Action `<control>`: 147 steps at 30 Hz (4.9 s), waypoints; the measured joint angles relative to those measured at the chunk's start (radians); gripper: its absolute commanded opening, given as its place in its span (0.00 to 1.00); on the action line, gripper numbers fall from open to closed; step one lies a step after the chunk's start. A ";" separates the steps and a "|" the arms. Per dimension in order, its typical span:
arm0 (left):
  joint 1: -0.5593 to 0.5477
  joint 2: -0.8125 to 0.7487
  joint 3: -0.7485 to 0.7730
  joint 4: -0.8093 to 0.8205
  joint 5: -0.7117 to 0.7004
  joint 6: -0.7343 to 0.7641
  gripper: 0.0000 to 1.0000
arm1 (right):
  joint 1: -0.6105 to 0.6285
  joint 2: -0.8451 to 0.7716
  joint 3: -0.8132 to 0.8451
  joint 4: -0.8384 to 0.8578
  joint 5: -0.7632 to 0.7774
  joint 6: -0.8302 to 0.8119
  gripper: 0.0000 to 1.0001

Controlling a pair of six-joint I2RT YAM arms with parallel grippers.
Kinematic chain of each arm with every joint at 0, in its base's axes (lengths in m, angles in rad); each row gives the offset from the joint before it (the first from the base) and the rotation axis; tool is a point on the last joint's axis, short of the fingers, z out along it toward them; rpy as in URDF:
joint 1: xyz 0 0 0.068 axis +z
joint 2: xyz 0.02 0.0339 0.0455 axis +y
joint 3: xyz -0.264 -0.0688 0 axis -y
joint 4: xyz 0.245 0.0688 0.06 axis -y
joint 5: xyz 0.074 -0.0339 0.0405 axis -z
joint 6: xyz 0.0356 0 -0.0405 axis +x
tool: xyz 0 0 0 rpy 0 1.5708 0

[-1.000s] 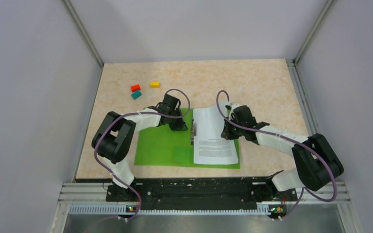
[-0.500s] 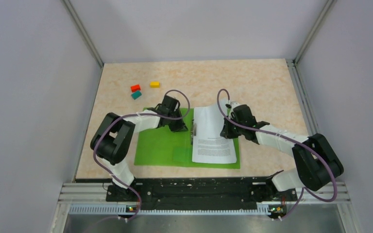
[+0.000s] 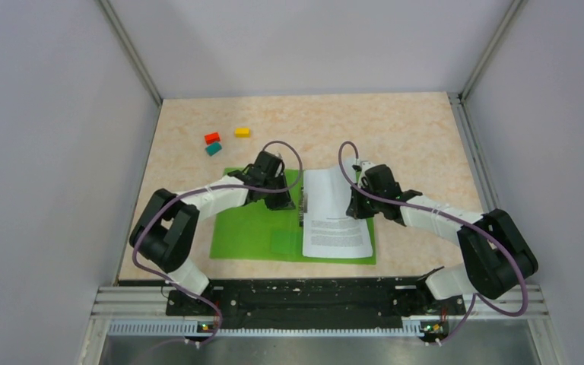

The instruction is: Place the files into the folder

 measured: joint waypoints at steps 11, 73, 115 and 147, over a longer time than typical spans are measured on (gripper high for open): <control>-0.129 -0.023 -0.039 -0.014 -0.008 -0.026 0.08 | 0.002 0.000 0.000 -0.018 0.004 0.008 0.00; -0.216 -0.013 -0.138 0.101 -0.072 -0.193 0.00 | 0.013 0.014 0.034 -0.072 0.073 0.078 0.51; 0.188 -0.316 -0.009 -0.173 -0.216 0.028 0.26 | 0.225 0.249 0.406 -0.149 0.190 0.212 0.30; 0.520 -0.360 -0.093 -0.195 -0.094 0.125 0.28 | 0.329 0.428 0.531 -0.186 0.292 0.210 0.17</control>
